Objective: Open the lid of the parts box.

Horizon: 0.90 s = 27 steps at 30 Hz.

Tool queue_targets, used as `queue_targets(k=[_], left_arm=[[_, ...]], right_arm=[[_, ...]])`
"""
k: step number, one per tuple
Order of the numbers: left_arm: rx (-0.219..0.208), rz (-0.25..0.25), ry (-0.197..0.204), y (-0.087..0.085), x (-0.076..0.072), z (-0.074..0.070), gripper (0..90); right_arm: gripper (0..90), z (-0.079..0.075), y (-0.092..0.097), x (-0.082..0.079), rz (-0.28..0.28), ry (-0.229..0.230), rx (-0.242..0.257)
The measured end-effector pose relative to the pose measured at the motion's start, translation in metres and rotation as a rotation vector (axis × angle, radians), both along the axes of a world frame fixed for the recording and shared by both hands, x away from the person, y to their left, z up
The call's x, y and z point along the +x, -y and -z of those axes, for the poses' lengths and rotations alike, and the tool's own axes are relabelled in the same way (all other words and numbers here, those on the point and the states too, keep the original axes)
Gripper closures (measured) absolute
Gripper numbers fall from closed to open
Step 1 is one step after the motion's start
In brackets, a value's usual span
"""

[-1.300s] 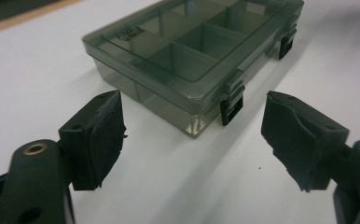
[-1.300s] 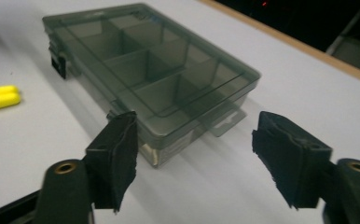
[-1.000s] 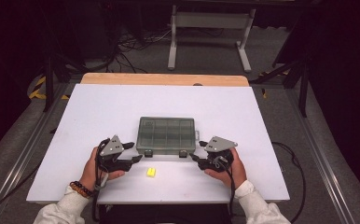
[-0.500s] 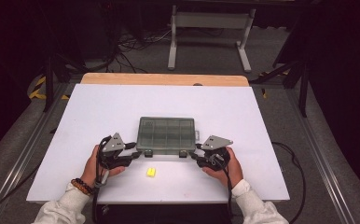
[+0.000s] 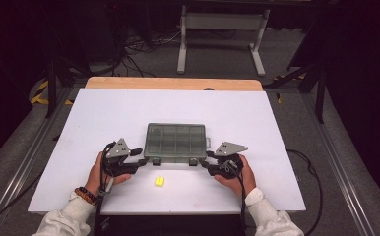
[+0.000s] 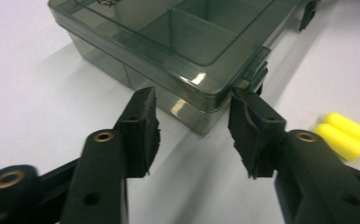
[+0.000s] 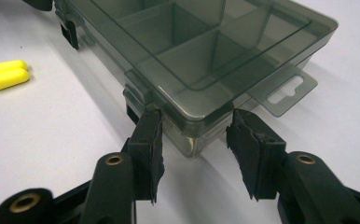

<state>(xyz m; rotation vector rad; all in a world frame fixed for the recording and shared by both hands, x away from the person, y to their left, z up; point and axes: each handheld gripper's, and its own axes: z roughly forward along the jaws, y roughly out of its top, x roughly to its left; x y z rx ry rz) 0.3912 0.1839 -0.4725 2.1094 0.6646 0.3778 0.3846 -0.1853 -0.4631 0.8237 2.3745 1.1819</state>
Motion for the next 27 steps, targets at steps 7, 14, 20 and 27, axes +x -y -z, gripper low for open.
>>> queue_targets(k=[7,14,20,27], left_arm=[[0.009,0.013,0.001,-0.0027,-0.0036,-0.0025,63.2],[0.011,0.017,0.001,-0.0032,-0.0054,-0.0028,71.1],[0.014,0.016,-0.007,-0.0027,-0.0045,-0.0022,71.2],[0.027,-0.001,-0.005,0.0005,-0.0067,-0.003,69.9]], right_arm=[[55.1,0.0,-0.0038,-0.0013,-0.006,0.022,-0.055],[56.6,-0.0019,-0.0032,-0.0024,-0.008,0.03,-0.05],[57.6,-0.0029,-0.0028,-0.0025,-0.01,0.026,-0.053],[63.3,-0.0034,-0.0008,-0.0029,-0.016,0.021,-0.037]])
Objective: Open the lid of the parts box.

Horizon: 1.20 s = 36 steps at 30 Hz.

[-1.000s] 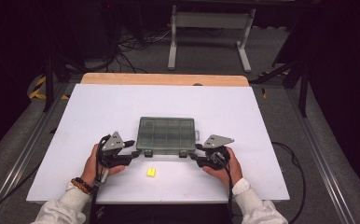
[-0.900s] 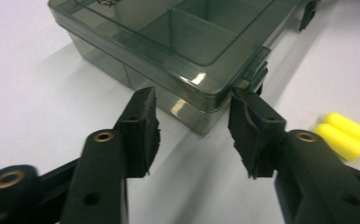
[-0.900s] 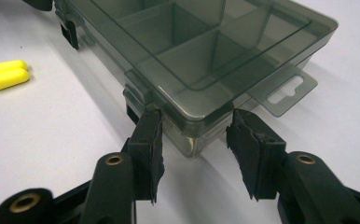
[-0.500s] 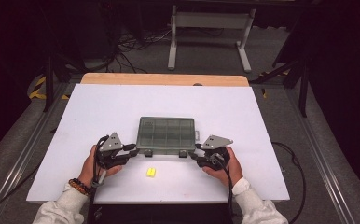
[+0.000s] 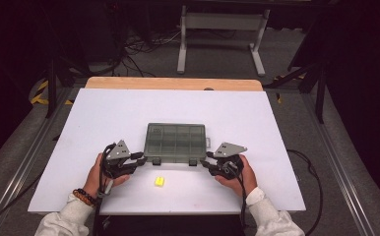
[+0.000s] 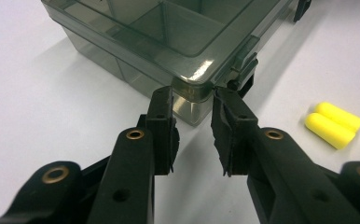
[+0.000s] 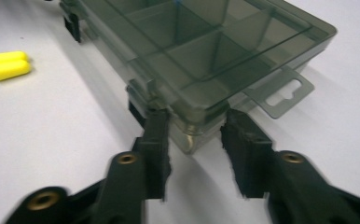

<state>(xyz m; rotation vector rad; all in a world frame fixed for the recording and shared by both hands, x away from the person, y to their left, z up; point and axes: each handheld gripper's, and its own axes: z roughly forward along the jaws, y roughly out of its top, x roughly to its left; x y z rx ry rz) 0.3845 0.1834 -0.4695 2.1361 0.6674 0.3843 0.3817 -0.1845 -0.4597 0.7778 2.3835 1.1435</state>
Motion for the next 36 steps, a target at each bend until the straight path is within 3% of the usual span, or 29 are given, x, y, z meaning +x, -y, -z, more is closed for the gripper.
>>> queue_targets(k=[5,12,16,24,27,28,32,36], left_arm=[[-0.02,0.002,-0.001,-0.002,0.001,-0.002,69.6],[-0.065,-0.064,0.055,-0.011,0.0,-0.012,52.6],[-0.08,-0.079,0.096,-0.011,-0.002,-0.017,50.0],[-0.015,-0.112,0.196,-0.007,-0.002,-0.026,43.3],[-0.025,-0.088,0.204,-0.003,0.001,-0.03,42.8],[-0.011,-0.09,0.219,-0.002,0.001,-0.03,42.4],[0.052,-0.11,0.272,0.003,0.006,-0.035,45.0],[0.046,-0.103,0.283,0.005,0.017,-0.042,53.5]], right_arm=[[63.2,-0.001,-0.001,-0.001,0.002,0.007,-0.002],[63.8,-0.01,0.003,-0.003,0.028,0.052,0.043],[66.8,-0.014,0.002,-0.004,0.034,0.09,0.039],[67.5,-0.021,0.0,-0.007,0.05,0.183,0.025],[66.0,-0.025,-0.003,-0.007,0.07,0.243,0.015],[65.4,-0.028,-0.004,-0.006,0.076,0.265,0.005],[65.5,-0.036,-0.005,-0.003,0.084,0.322,-0.006],[64.9,-0.043,-0.006,0.003,0.095,0.352,-0.017]])
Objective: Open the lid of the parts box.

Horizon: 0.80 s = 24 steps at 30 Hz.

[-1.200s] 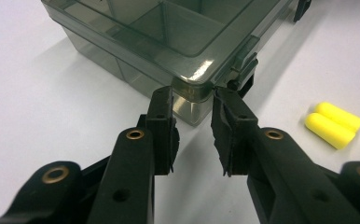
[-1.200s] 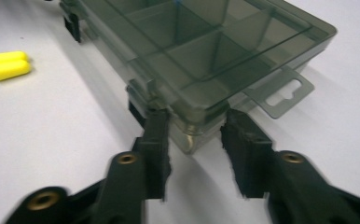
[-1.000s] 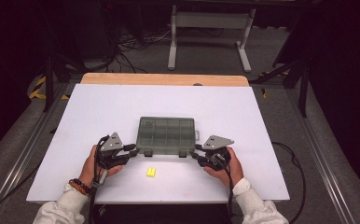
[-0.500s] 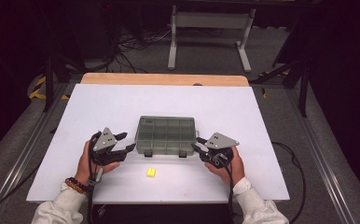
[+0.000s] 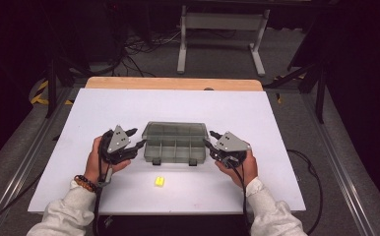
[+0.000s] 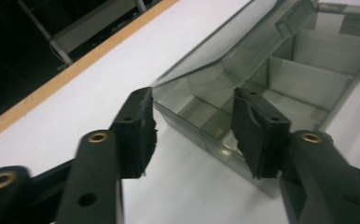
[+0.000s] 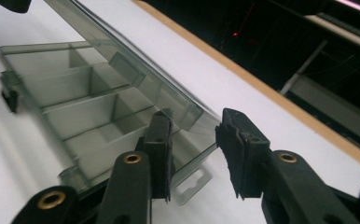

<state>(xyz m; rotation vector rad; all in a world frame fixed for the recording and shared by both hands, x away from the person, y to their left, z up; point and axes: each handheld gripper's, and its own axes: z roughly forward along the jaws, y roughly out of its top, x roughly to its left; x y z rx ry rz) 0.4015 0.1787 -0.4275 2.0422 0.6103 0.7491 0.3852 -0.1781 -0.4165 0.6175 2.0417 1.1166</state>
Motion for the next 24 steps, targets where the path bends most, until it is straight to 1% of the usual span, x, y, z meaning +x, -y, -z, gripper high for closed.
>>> queue_targets(k=[1,3,4,5,7,8,9,10,11,12,15,17,19,20,21,22,24], left_arm=[[-0.001,0.002,0.002,0.001,0.003,-0.002,57.2],[-0.002,0.003,0.01,0.002,0.009,-0.005,60.3],[-0.013,0.006,0.011,0.002,0.012,-0.007,63.5],[-0.022,0.009,0.01,0.002,0.015,-0.009,64.3],[-0.028,0.014,0.019,0.003,0.02,-0.014,67.4],[-0.023,0.019,0.025,0.003,0.022,-0.017,68.8],[-0.023,0.019,0.025,0.003,0.022,-0.017,70.5],[-0.031,0.026,0.019,0.003,0.025,-0.02,70.5],[-0.031,0.027,0.021,0.004,0.027,-0.022,74.6],[-0.024,0.039,0.023,0.006,0.031,-0.025,76.6],[-0.007,0.034,0.033,0.008,0.037,-0.03,77.6],[-0.016,0.033,0.02,0.007,0.042,-0.033,77.9],[-0.021,0.03,0.02,0.007,0.044,-0.034,77.9],[-0.031,0.03,0.015,0.008,0.049,-0.036,77.7],[-0.027,0.027,0.017,0.007,0.051,-0.037,76.9],[-0.036,0.024,0.009,0.008,0.054,-0.038,76.2],[-0.037,0.026,0.01,0.008,0.056,-0.039,76.4]], right_arm=[[65.0,-0.001,0.0,0.001,-0.002,0.001,-0.003],[65.7,-0.003,0.0,0.004,0.001,0.01,-0.011],[66.5,-0.004,0.0,0.005,-0.001,0.015,-0.015],[66.6,-0.006,0.0,0.007,-0.002,0.019,-0.015],[69.2,-0.011,-0.001,0.011,-0.005,0.028,-0.019],[69.6,-0.014,-0.001,0.013,-0.008,0.025,-0.018],[70.4,-0.017,-0.002,0.016,-0.011,0.028,-0.018],[70.4,-0.017,-0.002,0.016,-0.011,0.028,-0.018],[73.5,-0.022,-0.002,0.022,-0.015,0.024,-0.015],[74.8,-0.023,-0.003,0.024,-0.017,0.016,-0.01],[78.0,-0.027,-0.002,0.028,-0.013,0.024,-0.009],[79.0,-0.03,-0.002,0.032,-0.012,0.017,-0.001],[79.7,-0.031,-0.002,0.034,-0.007,0.016,0.005],[80.1,-0.034,-0.001,0.039,-0.002,0.007,0.024],[80.3,-0.035,-0.002,0.042,0.002,0.005,0.035],[80.5,-0.036,-0.002,0.044,0.005,0.005,0.043],[80.5,-0.037,-0.003,0.049,0.012,0.002,0.065]])
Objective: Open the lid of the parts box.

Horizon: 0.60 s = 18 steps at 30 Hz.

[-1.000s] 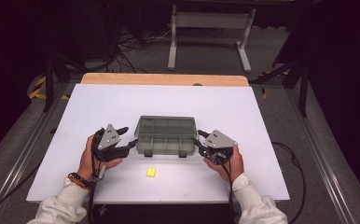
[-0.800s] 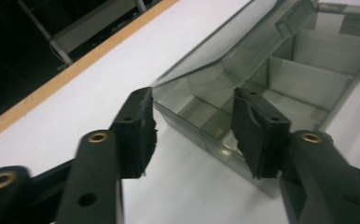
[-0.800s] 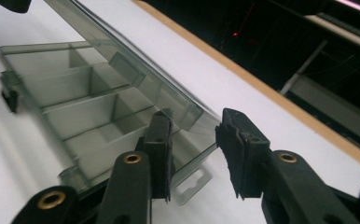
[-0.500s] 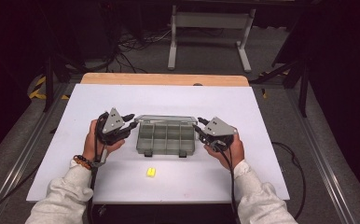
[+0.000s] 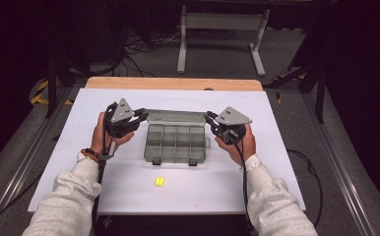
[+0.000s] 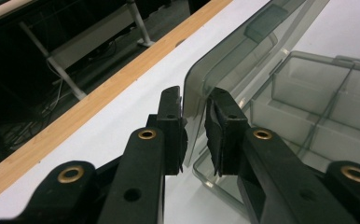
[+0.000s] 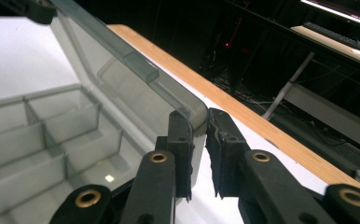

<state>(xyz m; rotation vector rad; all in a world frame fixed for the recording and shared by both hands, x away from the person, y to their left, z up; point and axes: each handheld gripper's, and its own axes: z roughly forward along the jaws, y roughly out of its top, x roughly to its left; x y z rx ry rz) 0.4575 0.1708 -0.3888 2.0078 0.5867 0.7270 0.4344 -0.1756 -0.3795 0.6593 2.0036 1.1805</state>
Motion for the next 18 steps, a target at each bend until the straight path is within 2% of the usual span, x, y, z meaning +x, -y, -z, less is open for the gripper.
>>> queue_targets(k=[3,6,7,8,11,15,18], left_arm=[[-0.029,-0.012,-0.01,0.001,0.009,-0.001,75.0],[-0.031,-0.02,-0.009,0.002,0.014,0.001,75.0],[-0.043,-0.021,-0.019,0.003,0.018,0.002,75.0],[-0.046,-0.026,-0.014,0.003,0.019,0.002,74.7],[-0.073,-0.039,-0.021,0.004,0.024,0.004,74.2],[-0.1,-0.065,-0.032,0.005,0.032,0.012,74.4],[-0.121,-0.068,-0.046,0.005,0.035,0.016,74.5]], right_arm=[[80.3,-0.001,0.0,0.006,0.006,-0.001,0.022],[80.2,-0.001,0.0,0.011,0.016,0.001,0.043],[80.3,0.0,0.0,0.015,0.022,-0.002,0.072],[80.3,0.001,0.0,0.019,0.032,-0.004,0.087],[80.3,0.005,-0.001,0.025,0.05,0.002,0.116],[80.5,0.011,-0.001,0.032,0.08,-0.003,0.178],[80.6,0.015,-0.002,0.036,0.096,-0.005,0.186]])
